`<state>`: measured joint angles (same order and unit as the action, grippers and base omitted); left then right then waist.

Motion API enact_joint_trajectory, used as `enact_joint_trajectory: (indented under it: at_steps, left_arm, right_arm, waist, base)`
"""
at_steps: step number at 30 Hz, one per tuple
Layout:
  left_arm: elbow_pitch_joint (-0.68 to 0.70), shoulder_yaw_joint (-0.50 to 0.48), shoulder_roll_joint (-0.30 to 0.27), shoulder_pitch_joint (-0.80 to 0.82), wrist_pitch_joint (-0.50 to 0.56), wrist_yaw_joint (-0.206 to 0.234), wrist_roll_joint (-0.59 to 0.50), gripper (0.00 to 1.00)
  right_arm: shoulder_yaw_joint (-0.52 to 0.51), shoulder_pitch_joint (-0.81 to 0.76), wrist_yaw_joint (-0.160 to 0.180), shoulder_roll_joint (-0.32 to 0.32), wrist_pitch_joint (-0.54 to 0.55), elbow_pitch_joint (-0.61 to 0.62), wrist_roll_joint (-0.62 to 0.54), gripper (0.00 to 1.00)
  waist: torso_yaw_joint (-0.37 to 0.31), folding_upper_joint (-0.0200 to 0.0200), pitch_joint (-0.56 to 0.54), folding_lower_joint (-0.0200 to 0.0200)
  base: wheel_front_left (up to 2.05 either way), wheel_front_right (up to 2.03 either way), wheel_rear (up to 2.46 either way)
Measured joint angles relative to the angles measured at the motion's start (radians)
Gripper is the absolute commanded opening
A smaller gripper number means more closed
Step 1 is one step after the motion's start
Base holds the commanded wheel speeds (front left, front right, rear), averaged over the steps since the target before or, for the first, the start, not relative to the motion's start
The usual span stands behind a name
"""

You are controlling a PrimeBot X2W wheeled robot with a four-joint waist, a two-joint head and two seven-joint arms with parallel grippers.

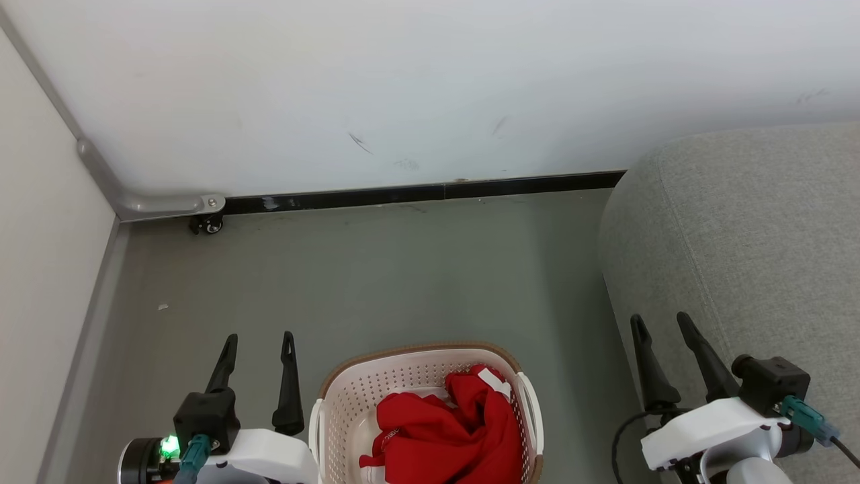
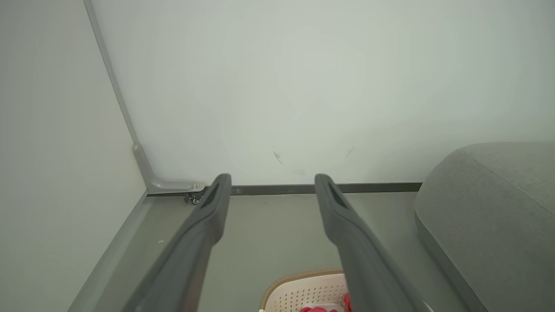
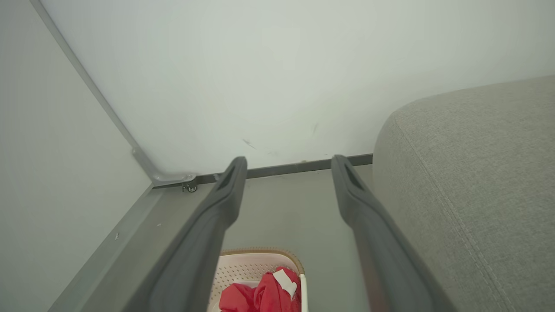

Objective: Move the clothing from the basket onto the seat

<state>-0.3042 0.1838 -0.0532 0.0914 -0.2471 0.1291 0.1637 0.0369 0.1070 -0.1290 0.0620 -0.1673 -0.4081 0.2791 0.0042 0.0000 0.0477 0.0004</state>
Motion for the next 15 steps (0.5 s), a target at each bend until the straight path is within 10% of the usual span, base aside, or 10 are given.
enact_joint_trajectory:
  at_steps: [15]
  left_arm:
    - [-0.014, -0.004, 0.001, 0.000, 0.000, 0.000, 0.000, 1.00]
  right_arm:
    - [-0.006, 0.000, 0.000, -0.003, 0.000, -0.011, -0.008, 1.00]
  waist:
    - [-0.001, 0.0000, 0.000, -0.0001]
  base:
    - [0.00, 0.00, 0.00]
